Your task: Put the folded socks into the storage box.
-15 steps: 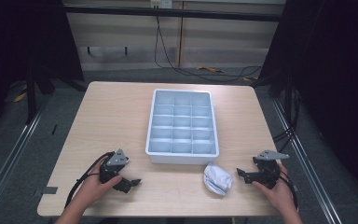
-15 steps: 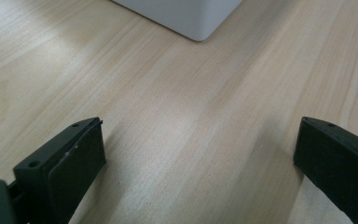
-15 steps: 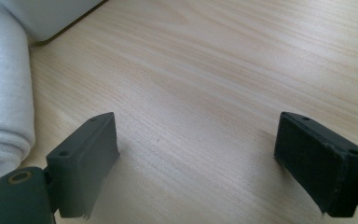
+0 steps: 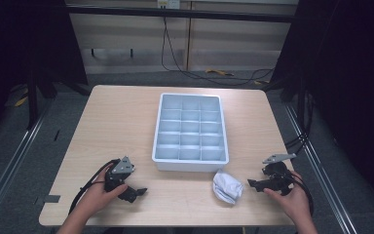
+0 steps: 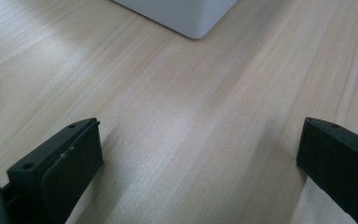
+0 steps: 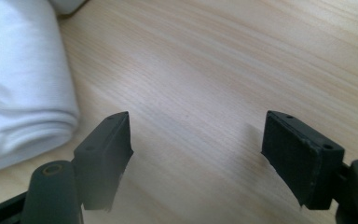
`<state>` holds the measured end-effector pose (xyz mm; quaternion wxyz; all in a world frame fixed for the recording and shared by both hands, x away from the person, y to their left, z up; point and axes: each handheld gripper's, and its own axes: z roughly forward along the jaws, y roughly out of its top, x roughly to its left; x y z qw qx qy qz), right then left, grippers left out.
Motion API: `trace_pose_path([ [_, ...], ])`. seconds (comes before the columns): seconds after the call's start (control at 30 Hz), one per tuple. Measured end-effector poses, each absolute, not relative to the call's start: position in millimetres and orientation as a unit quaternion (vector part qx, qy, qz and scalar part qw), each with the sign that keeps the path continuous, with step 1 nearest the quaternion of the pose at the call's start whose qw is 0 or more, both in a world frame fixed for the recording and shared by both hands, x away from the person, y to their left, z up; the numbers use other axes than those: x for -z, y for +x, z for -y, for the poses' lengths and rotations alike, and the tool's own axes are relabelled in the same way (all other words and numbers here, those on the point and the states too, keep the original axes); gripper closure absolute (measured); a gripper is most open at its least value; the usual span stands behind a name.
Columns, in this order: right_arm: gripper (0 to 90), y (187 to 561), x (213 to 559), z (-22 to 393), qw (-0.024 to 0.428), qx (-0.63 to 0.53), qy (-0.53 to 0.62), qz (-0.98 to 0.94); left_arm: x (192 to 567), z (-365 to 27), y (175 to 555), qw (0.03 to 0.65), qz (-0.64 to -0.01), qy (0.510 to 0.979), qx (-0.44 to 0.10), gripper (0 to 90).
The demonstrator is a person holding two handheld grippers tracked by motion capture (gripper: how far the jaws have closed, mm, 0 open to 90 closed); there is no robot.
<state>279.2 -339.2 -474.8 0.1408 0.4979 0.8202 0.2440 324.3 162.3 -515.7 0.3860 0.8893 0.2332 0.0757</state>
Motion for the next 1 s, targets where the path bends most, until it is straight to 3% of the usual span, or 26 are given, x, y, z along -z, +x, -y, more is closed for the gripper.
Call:
trace_pose_path([
  [0.2,23.6,279.0,456.0,329.7,0.111,-0.239,0.508,-0.820,515.8,-162.3,324.2,0.386,-0.233,0.889,-0.076,0.0],
  [0.43,23.4,279.4,442.0,316.8,0.130,-0.199,0.485,-0.842,515.5,-162.5,323.9,0.385,-0.231,0.890,-0.075,0.0],
  [1.0,23.9,277.7,415.3,288.0,0.107,-0.192,0.440,-0.871,515.7,-162.5,323.8,0.386,-0.230,0.890,-0.076,0.0],
])
